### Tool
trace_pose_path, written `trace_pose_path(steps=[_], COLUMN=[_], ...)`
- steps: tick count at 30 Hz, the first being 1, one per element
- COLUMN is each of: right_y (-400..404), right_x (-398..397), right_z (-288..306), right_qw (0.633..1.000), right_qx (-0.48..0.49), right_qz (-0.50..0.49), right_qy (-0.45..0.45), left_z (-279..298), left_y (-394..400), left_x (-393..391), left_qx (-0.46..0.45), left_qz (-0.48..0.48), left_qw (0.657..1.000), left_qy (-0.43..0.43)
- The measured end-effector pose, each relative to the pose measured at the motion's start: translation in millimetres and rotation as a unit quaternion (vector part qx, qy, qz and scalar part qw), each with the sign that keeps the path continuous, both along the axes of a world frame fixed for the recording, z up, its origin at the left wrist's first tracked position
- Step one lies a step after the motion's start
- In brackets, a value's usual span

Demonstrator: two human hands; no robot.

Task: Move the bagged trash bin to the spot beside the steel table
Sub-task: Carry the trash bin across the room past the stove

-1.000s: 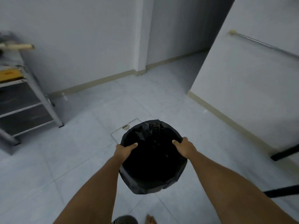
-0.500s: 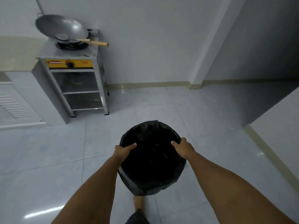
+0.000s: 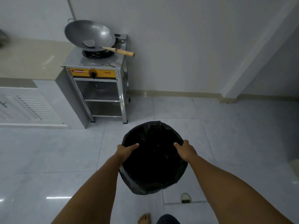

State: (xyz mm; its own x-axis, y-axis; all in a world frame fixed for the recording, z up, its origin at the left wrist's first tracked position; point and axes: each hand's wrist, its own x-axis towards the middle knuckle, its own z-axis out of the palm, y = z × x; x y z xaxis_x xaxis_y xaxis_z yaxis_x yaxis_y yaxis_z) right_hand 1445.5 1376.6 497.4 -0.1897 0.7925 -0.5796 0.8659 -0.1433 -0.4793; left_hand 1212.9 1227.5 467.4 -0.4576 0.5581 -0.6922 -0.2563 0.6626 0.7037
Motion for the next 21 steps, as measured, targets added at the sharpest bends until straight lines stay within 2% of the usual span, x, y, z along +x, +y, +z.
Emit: trace_pose_path(steps=[15,21], right_y=[219,313], right_x=[-136,-190], right_z=[-20,-21], right_qw=[0.997,0.998], right_qx=[-0.021,-0.024], right_qz=[0.066,0.054], right_qy=[-0.017,-0.004], left_z=[-22,-25], left_y=[181,273], left_x=[-113,-163], left_qx=[-0.023,-0.024], left_qz=[0.036,0.045], left_qw=[0.998,0.998], left_qy=[-0.039,-0.039])
